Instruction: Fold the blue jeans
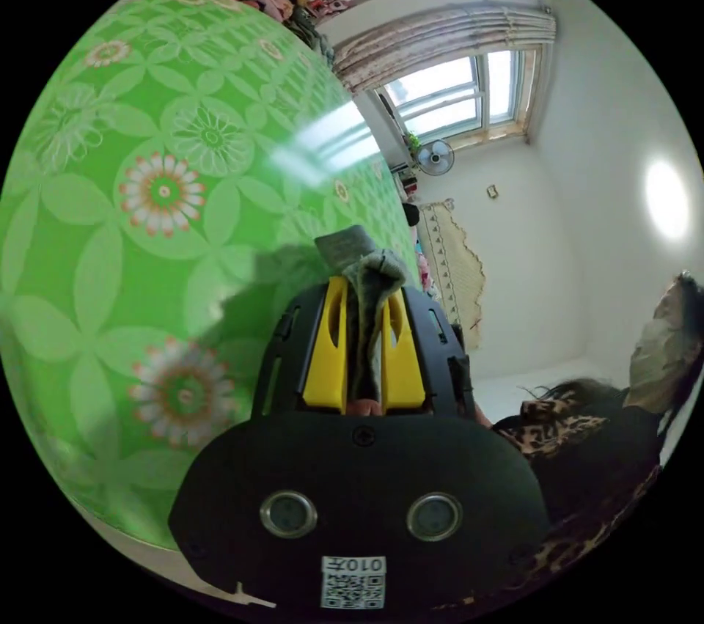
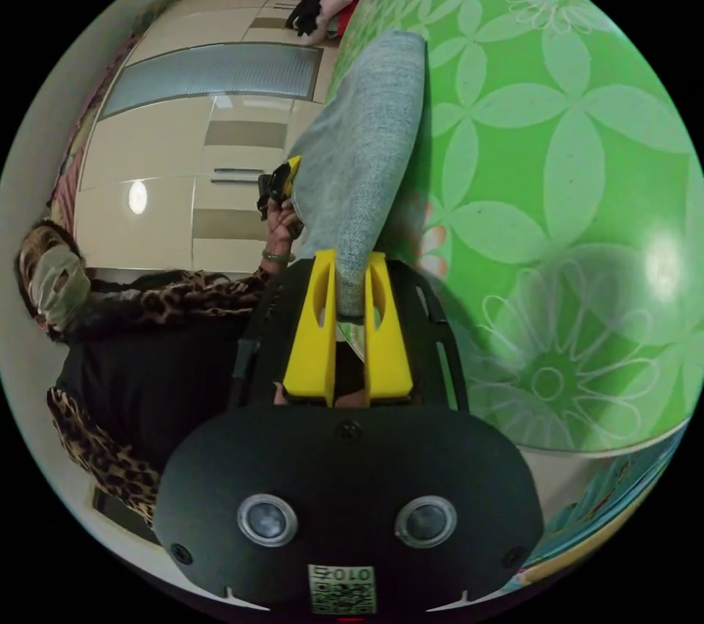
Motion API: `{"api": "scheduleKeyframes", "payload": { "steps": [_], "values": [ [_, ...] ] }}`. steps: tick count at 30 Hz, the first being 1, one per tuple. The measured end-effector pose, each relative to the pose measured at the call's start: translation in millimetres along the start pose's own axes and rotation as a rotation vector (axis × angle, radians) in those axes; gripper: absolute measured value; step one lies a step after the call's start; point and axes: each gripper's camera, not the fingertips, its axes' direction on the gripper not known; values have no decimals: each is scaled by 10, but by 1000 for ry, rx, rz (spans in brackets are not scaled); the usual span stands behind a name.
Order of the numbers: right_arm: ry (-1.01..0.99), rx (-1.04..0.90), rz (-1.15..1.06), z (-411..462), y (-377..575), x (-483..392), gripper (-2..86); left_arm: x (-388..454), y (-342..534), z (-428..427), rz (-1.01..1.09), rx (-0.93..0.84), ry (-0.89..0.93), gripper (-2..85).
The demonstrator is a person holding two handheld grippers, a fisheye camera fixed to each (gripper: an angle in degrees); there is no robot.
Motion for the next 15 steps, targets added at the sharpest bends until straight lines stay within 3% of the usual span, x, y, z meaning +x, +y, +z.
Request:
{"api": "scheduleKeyframes", "payload": {
  "steps": [8,15],
  "values": [
    [-3,-36,11,-554,443,-23,73,458,557,682,-148,63,41,8],
    [32,-93,20,-573,439,-338,72,565,810,787,-196,110,39,8]
  ]
}}
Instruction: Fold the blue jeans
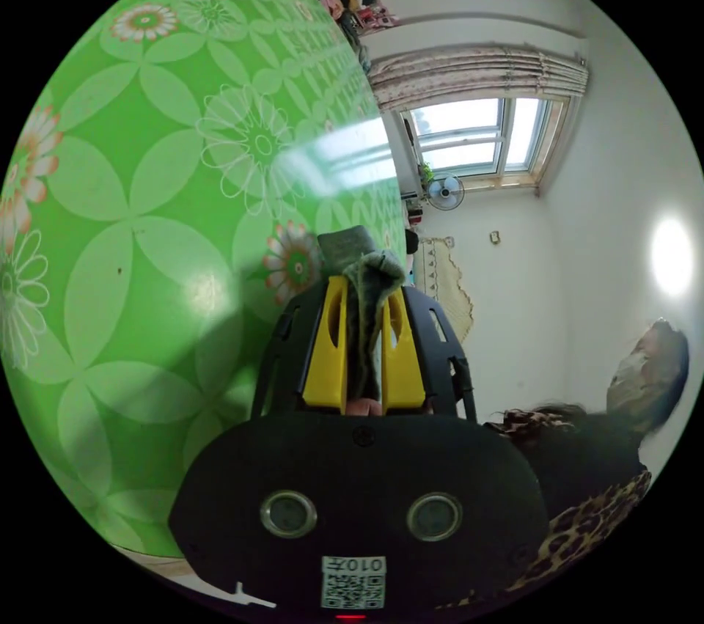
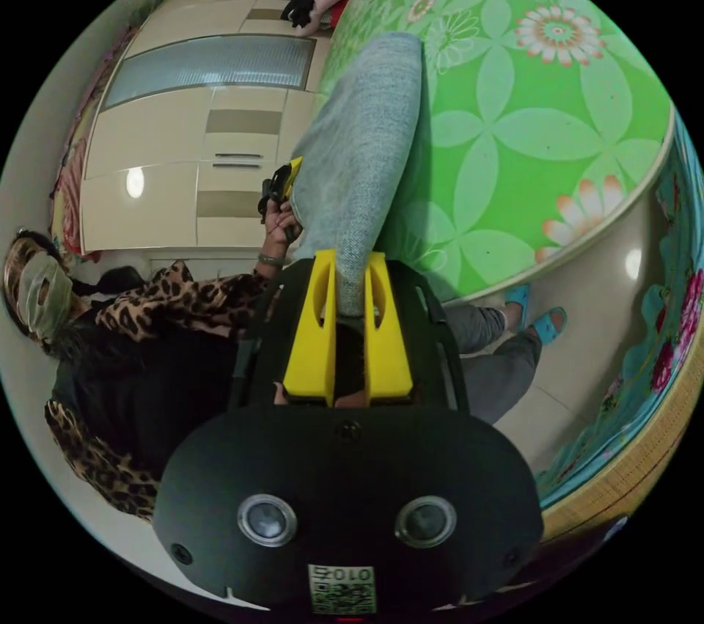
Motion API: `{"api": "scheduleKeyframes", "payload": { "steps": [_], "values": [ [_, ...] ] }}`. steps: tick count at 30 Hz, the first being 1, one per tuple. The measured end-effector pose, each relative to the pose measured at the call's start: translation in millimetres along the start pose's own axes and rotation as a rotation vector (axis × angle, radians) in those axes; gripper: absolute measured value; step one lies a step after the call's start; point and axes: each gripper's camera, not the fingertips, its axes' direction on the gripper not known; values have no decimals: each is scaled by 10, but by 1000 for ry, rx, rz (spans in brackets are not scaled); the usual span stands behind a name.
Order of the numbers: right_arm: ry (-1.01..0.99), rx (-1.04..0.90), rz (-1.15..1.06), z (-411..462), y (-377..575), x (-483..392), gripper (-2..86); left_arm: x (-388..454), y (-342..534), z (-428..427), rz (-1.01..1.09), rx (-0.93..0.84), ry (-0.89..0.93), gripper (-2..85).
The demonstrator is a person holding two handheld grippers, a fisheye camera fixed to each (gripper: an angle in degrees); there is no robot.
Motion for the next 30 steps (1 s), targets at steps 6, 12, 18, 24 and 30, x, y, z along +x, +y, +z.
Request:
{"api": "scheduleKeyframes", "payload": {
  "steps": [6,12,18,24,30],
  "values": [
    [101,-4,42,-198,-103,-366,71,-32,81,260,-41,8,67,8],
    [205,-48,14,-321,-202,-641,63,80,106,534,-54,1,95,8],
    [61,-116,-83,-555,-319,-572,61,360,326,810,-70,57,47,8],
    [0,-222,-151,-724,-561,-775,72,494,788,986,-77,207,84,8],
    [32,-315,-200,-743,-868,-1247,90,597,1067,1065,-78,276,98,10]
  ]
}}
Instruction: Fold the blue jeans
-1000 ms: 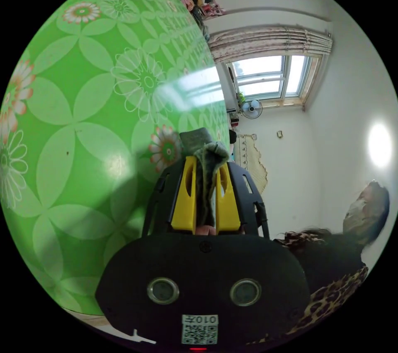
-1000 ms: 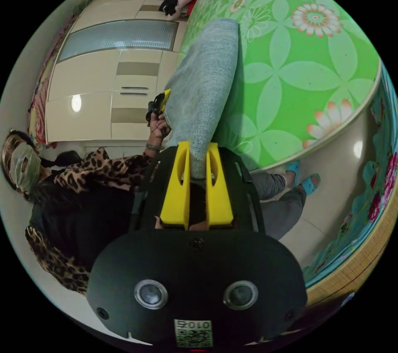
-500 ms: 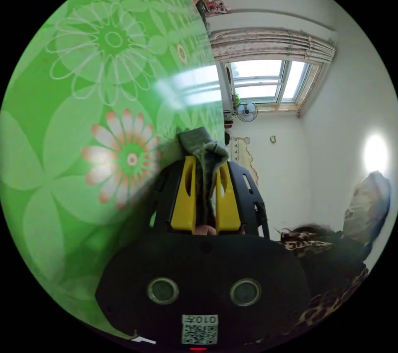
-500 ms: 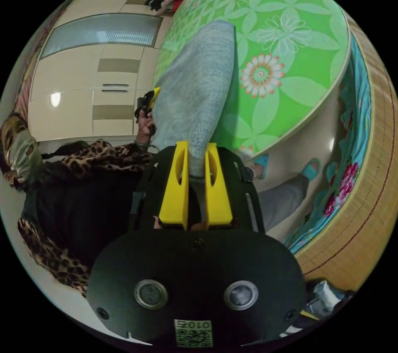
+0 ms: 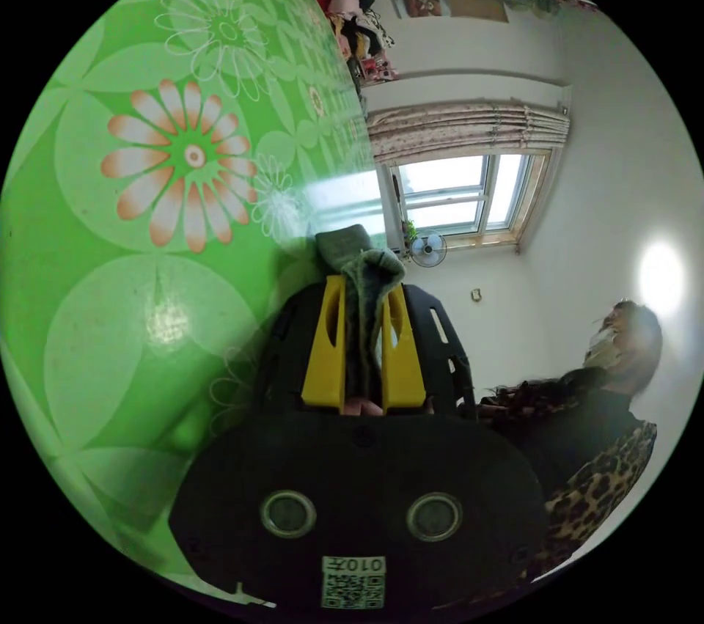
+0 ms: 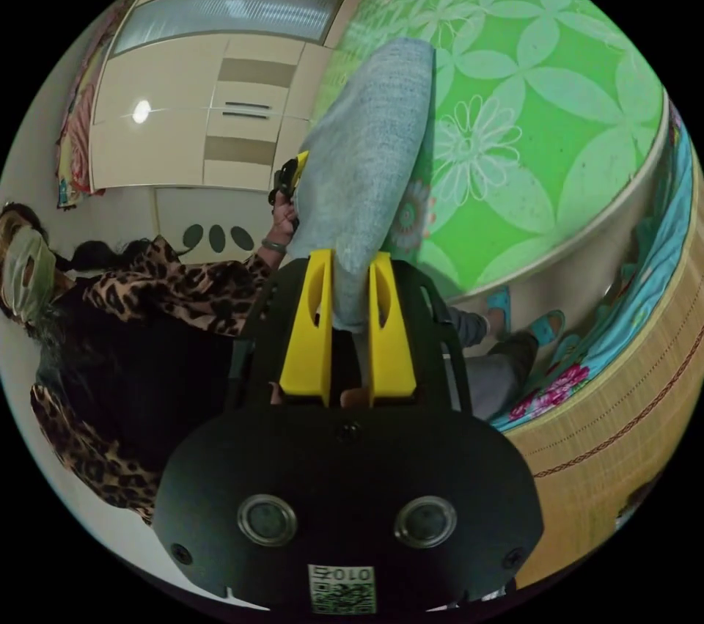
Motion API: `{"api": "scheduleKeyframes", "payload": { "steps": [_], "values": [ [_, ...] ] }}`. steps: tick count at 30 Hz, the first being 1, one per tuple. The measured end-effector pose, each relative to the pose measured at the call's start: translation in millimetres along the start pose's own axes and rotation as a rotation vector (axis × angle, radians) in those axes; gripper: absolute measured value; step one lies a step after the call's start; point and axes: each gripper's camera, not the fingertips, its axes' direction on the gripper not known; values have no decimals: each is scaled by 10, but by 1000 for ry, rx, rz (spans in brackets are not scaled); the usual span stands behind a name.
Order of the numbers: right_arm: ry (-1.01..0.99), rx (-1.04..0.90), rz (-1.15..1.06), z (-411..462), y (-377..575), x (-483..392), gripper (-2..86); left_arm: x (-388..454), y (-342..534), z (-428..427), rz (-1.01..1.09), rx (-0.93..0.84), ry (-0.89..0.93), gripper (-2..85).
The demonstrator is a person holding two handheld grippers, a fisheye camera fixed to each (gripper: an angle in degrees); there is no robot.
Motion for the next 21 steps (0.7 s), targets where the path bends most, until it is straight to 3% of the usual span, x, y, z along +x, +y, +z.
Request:
{"api": "scheduleKeyframes", "payload": {
  "steps": [8,10,13,18,21],
  "values": [
    [-92,-19,82,-14,-409,-426,123,107,237,65,13,4,5,16],
    [-34,-96,96,30,-614,-610,118,127,287,86,14,4,4,17],
    [66,-200,58,179,-784,-952,104,161,371,127,15,4,3,18],
    [-68,-231,27,108,-859,-1152,85,198,488,218,7,-8,12,17],
    [-52,-344,-78,43,-1061,-1451,80,297,634,267,-4,29,-65,14]
  ]
}}
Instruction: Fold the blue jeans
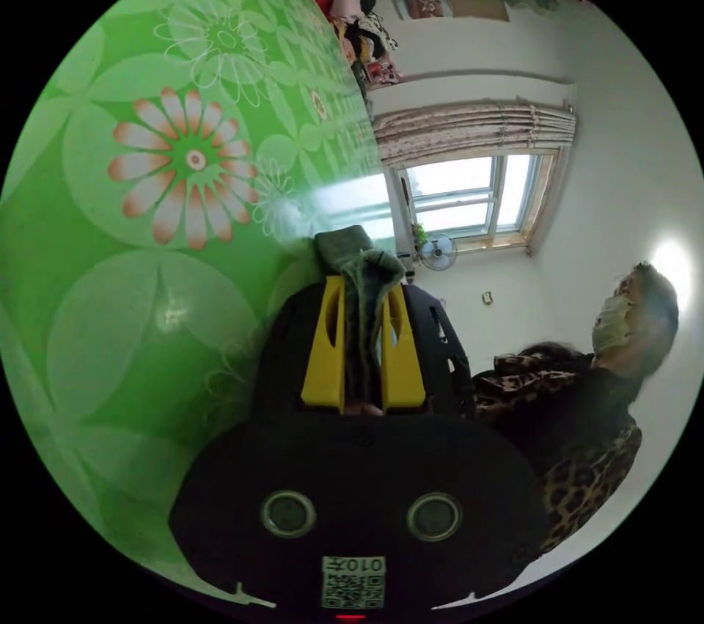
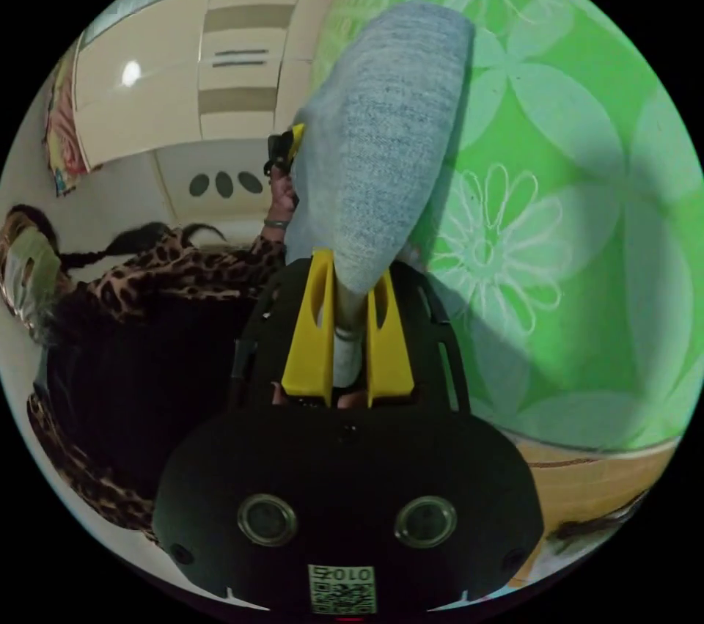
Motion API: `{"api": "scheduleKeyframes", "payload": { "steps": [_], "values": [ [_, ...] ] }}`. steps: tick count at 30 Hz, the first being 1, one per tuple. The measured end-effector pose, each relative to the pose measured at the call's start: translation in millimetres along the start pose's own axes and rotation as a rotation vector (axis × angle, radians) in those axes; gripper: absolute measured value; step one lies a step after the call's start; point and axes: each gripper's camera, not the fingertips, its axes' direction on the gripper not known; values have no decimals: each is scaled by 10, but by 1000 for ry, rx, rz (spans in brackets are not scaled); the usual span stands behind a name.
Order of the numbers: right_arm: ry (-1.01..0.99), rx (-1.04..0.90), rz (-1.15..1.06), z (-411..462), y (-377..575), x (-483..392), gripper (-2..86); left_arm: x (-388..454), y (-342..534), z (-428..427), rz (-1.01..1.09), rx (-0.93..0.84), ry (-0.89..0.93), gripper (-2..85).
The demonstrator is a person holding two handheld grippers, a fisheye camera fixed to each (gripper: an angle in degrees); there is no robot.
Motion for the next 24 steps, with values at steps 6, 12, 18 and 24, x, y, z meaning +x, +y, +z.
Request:
{"api": "scheduleKeyframes", "payload": {
  "steps": [6,12,18,24],
  "values": [
    [76,-137,-104,-587,-309,-456,79,138,642,267,-113,217,-22,11],
    [61,-231,-147,-867,-500,-836,77,270,1097,600,-116,346,-24,14],
    [-10,-202,-221,-1034,-437,-1270,71,335,1292,827,-102,355,-47,18],
    [86,-147,-382,-1230,-240,-2001,77,459,1469,1108,-61,357,-89,17]
  ]
}}
